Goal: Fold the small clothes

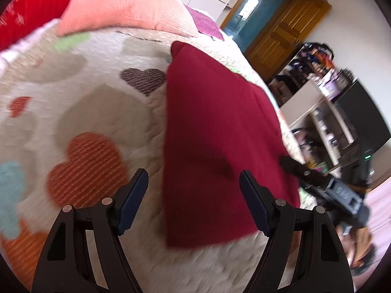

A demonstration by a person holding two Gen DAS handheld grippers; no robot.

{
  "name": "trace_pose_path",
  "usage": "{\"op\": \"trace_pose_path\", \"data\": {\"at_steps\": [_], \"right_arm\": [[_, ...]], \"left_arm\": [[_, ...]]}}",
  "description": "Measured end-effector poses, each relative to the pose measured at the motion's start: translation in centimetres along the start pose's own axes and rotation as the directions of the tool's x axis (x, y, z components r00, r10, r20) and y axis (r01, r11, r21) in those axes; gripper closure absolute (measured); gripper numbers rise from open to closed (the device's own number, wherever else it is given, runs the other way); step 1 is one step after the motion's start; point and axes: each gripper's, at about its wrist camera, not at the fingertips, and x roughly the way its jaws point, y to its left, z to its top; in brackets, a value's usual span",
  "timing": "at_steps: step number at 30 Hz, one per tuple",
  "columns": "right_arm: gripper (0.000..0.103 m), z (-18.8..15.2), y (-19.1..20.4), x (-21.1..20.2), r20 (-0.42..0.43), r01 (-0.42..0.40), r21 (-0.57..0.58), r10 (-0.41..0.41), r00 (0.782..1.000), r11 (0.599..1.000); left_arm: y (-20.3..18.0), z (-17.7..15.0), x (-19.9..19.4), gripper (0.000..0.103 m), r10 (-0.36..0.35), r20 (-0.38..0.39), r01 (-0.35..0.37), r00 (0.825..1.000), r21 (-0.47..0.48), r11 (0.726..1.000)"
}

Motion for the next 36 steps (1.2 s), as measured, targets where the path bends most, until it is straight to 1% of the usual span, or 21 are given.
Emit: {"op": "trace_pose_path", "data": {"at_steps": [2, 4, 6, 8, 9, 10, 11, 13, 15, 17, 19, 21, 23, 24, 26, 29, 30, 31, 32, 34, 36], "right_arm": [[0.021, 1.0, -0.8, 1.5, -0.020, -0.032, 0.022, 0.032, 0.999, 0.999], [0.019, 1.7, -0.9, 2.7, -0.032, -0.061, 0.014, 0.061, 0.998, 0.998], [0.018, 2.2, -1.1, 3.6, -0.022, -0.098, 0.015, 0.098, 0.995, 0.995], [0.019, 2.5, -1.5, 4.3, -0.003, -0.139, 0.032, 0.139, 0.990, 0.990], [0.033, 2.6, -1.5, 4.5, 0.004, -0.158, 0.040, 0.158, 0.987, 0.987], [0.041, 2.7, -1.3, 4.7, -0.003, -0.179, 0.050, 0.179, 0.984, 0.983], [0.042, 2.7, -1.0, 4.5, 0.004, -0.171, 0.059, 0.171, 0.985, 0.983], [0.052, 2.4, -0.2, 3.5, 0.022, -0.181, 0.049, 0.180, 0.983, 0.982], [0.053, 1.7, 0.9, 1.7, 0.017, -0.229, 0.050, 0.228, 0.973, 0.972], [0.053, 0.5, 2.2, 0.0, -0.003, -0.253, 0.031, 0.253, 0.967, 0.967], [0.053, -2.0, 3.6, -1.9, -0.029, -0.275, 0.001, 0.275, 0.961, 0.961], [0.053, -5.5, 4.5, -3.4, -0.071, -0.289, -0.006, 0.288, 0.955, 0.957], [0.049, -8.0, 4.7, -3.5, -0.104, -0.257, 0.002, 0.256, 0.961, 0.966], [0.045, -9.2, 4.8, -3.3, -0.125, -0.208, -0.015, 0.204, 0.971, 0.978], [0.044, -9.9, 5.1, -3.8, -0.127, -0.148, -0.057, 0.140, 0.982, 0.987], [0.044, -8.9, 6.0, -7.2, -0.043, -0.117, -0.080, 0.114, 0.993, 0.990], [0.044, -8.4, 6.8, -8.4, -0.013, -0.118, -0.121, 0.117, 0.993, 0.986], [0.044, -8.0, 7.9, -9.1, -0.005, -0.111, -0.175, 0.111, 0.994, 0.978], [0.044, -7.8, 9.0, -9.3, -0.001, -0.092, -0.226, 0.094, 0.996, 0.970], [0.047, -7.8, 10.7, -9.1, 0.018, -0.054, -0.288, 0.062, 0.998, 0.956], [0.052, -7.6, 11.4, -7.4, -0.010, -0.051, -0.306, 0.051, 0.999, 0.951]], "left_arm": [[-0.1, 1.0, 1.4, 0.026, -0.016, -0.014, 0.016, 1.000, 0.000, 1.000], [0.0, 1.8, 3.3, 0.025, -0.046, -0.059, 0.046, 0.997, -0.001, 0.999], [0.2, 2.3, 4.7, 0.023, -0.088, -0.091, 0.086, 0.992, -0.031, 0.996], [0.4, 2.5, 5.0, 0.024, -0.123, -0.087, 0.119, 0.989, -0.056, 0.991], [0.3, 2.5, 4.7, 0.027, -0.122, -0.082, 0.118, 0.989, -0.053, 0.992], [0.0, 2.4, 4.2, 0.036, -0.123, -0.076, 0.120, 0.989, -0.044, 0.992], [-0.2, 2.2, 3.4, 0.040, -0.125, -0.066, 0.123, 0.990, -0.029, 0.992], [-0.8, 1.5, 0.9, 0.042, -0.126, -0.057, 0.126, 0.990, -0.003, 0.992], [-0.9, 0.3, -1.7, 0.042, -0.129, -0.046, 0.129, 0.991, 0.005, 0.992], [-0.7, -1.8, -4.7, 0.042, -0.129, -0.044, 0.130, 0.991, 0.011, 0.992], [-0.5, -5.1, -7.5, 0.042, -0.101, -0.057, 0.103, 0.993, 0.030, 0.994], [-0.2, -8.2, -8.7, 0.042, -0.071, -0.083, 0.074, 0.994, 0.035, 0.997], [0.1, -10.7, -8.8, 0.042, -0.026, -0.119, 0.030, 0.993, 0.032, 0.999], [0.2, -11.4, -8.9, 0.042, -0.008, -0.110, 0.013, 0.994, 0.041, 0.999], [-0.1, -11.9, -9.9, 0.042, 0.016, -0.071, -0.012, 0.997, 0.055, 0.998], [-1.4, -11.4, -11.6, 0.042, 0.095, 0.015, -0.096, 0.995, 0.105, 0.990], [-1.9, -11.1, -12.1, 0.041, 0.120, 0.057, -0.127, 0.991, 0.128, 0.984], [-2.4, -10.8, -12.3, 0.040, 0.142, 0.086, -0.153, 0.986, 0.148, 0.977], [-2.9, -10.7, -12.3, 0.038, 0.158, 0.105, -0.174, 0.982, 0.165, 0.971], [-3.8, -10.2, -11.6, 0.034, 0.188, 0.133, -0.212, 0.973, 0.194, 0.958], [-3.7, -10.2, -10.3, 0.033, 0.222, 0.139, -0.247, 0.965, 0.197, 0.949]]}}
